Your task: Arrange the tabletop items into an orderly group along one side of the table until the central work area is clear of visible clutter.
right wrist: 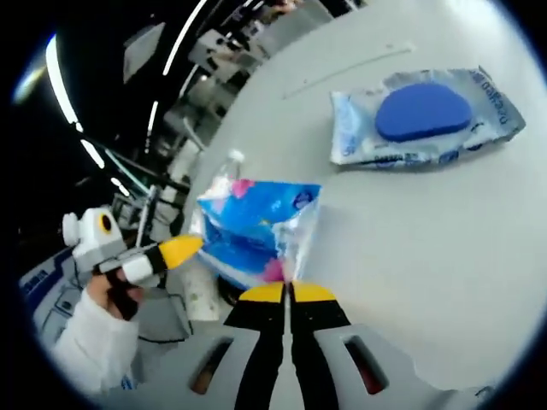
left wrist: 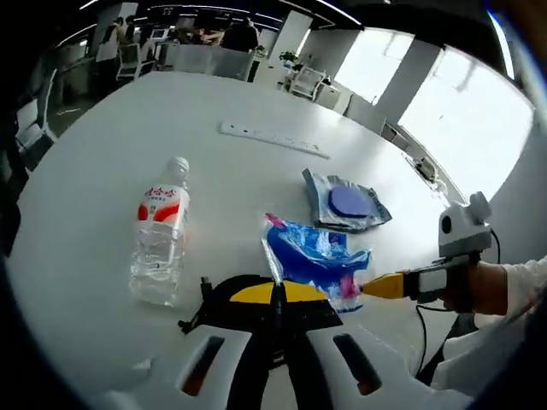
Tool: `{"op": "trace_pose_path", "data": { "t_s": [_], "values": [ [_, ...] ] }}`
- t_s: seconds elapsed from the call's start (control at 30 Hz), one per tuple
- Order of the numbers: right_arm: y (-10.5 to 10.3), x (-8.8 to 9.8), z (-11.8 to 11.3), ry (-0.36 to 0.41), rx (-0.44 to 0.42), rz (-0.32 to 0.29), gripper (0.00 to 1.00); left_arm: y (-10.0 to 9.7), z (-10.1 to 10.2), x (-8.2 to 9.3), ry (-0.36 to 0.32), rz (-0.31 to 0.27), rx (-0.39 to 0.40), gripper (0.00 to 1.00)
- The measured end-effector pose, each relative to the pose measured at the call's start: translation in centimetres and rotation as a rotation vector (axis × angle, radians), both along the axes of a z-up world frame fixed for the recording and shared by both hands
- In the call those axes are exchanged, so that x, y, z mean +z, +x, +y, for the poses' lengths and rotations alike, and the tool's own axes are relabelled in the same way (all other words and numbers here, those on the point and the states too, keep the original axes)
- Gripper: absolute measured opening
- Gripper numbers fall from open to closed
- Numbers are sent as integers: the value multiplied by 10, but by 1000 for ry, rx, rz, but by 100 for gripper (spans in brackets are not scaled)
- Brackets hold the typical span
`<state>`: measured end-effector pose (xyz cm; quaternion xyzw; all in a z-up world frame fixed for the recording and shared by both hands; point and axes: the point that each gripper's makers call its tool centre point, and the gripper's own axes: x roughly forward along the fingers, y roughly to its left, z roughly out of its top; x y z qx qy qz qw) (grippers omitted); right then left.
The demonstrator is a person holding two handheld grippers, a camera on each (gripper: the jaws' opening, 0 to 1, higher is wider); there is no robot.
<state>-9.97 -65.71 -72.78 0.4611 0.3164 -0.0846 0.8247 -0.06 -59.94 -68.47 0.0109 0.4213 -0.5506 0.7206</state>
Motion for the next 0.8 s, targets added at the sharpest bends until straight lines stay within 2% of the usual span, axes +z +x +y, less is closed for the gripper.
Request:
{"op": "trace_pose_path", "data": {
  "t_s": [0.13, 0.2, 0.23, 0.33, 0.43, 0.47, 0.5, 0.53, 0.57, 0.7, 0.8],
  "values": [
    [-5, 15, -8, 32, -55, -76, 0, -6, 0, 12, -38, 21, 5, 0],
    [-6, 25, -16, 32, -94, -141, 0, -11, -3, 22, -91, 67, 27, 0],
    [-6, 29, -18, 31, -95, -163, 0, -13, -3, 25, -106, 92, 41, 0],
    [-8, 38, -20, 6, -85, -206, 5, -16, -4, 32, -128, 92, 46, 0],
    [-9, 40, -22, -20, -96, -213, 15, -25, -9, 41, -165, 106, 42, 0],
    [-10, 38, -23, -19, -102, -203, 14, -28, -10, 42, -168, 109, 38, 0],
    [-11, 38, -23, -20, -99, -200, 4, -31, -11, 43, -172, 108, 36, 0],
    [-14, 39, -20, -20, -82, -199, 2, -33, -13, 44, -176, 110, 31, 0],
    [-17, 37, -25, -47, -90, -180, 1, -37, -14, 45, -177, 106, 27, 0],
    [-26, 43, -27, -33, -97, -191, 0, -46, -16, 43, -166, 82, -9, 0],
    [-34, 43, -27, -46, -81, -171, 0, -53, -17, 39, -140, 47, -45, 0]
  ]
}}
